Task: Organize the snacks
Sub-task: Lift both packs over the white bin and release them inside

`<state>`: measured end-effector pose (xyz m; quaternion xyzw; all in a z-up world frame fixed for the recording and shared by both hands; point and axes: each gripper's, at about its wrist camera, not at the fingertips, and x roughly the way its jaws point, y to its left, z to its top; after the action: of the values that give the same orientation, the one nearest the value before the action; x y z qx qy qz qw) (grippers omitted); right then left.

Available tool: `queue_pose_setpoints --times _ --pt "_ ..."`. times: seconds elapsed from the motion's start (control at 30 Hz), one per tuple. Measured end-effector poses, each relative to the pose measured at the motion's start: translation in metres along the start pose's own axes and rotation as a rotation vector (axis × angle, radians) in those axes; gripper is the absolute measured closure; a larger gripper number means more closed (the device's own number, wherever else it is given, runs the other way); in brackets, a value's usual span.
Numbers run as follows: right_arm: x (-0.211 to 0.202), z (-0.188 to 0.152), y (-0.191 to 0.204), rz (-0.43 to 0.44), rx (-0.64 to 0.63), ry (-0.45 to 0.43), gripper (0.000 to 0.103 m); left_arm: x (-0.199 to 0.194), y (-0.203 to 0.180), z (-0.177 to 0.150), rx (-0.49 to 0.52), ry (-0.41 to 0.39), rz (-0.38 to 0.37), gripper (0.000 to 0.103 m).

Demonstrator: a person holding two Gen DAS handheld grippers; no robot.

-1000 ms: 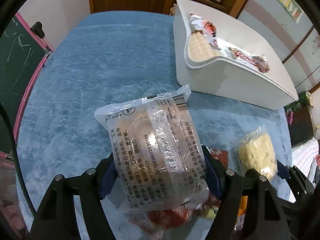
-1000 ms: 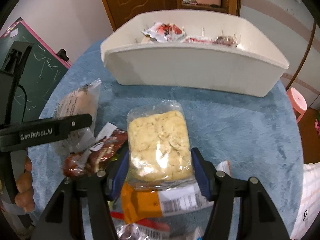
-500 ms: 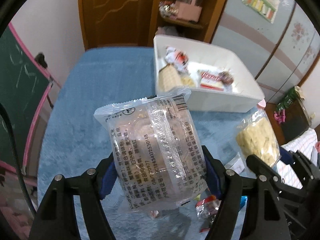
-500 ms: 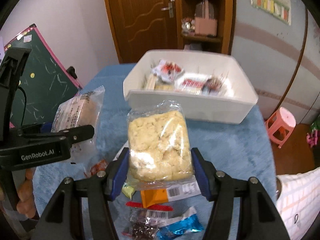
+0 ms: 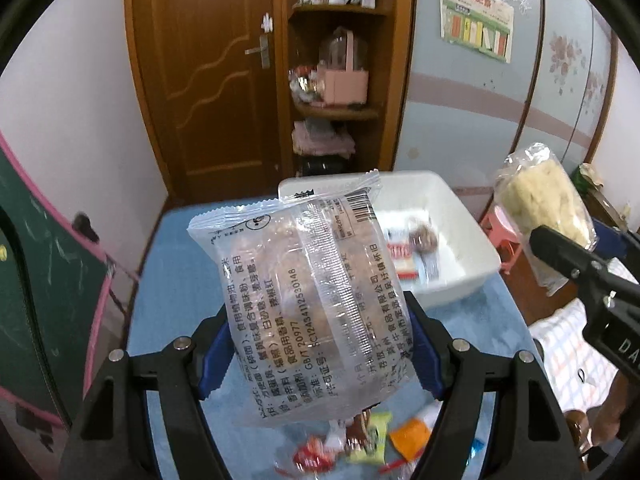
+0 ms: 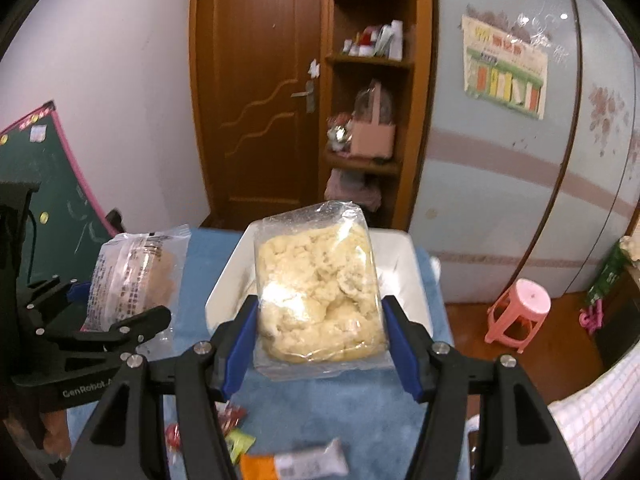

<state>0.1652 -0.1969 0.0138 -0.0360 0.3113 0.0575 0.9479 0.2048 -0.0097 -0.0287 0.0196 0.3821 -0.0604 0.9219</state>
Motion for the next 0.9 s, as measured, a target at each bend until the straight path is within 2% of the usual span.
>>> queue_pose_setpoints --times 0.13,0.37,0.67,0.9 --pt "0.013 0.022 -0.011 -0.023 0.017 -0.026 0.042 0.01 -0.004 0.034 0.03 -0.03 0.024 0.029" --pt "0.055 0.047 -0.025 -0.048 0.037 -0.019 0.042 0.051 -0.023 0.069 0.084 -0.024 0.052 0.028" --pt "0.116 0.052 -0.035 -0.087 0.059 0.039 0.042 0.122 -0.048 0.081 0.13 0.059 0.085 0.028" --pt "0.144 0.059 -0.041 -0.07 0.071 0.07 0.041 0.144 -0.052 0.095 0.127 0.062 0.101 0.023"
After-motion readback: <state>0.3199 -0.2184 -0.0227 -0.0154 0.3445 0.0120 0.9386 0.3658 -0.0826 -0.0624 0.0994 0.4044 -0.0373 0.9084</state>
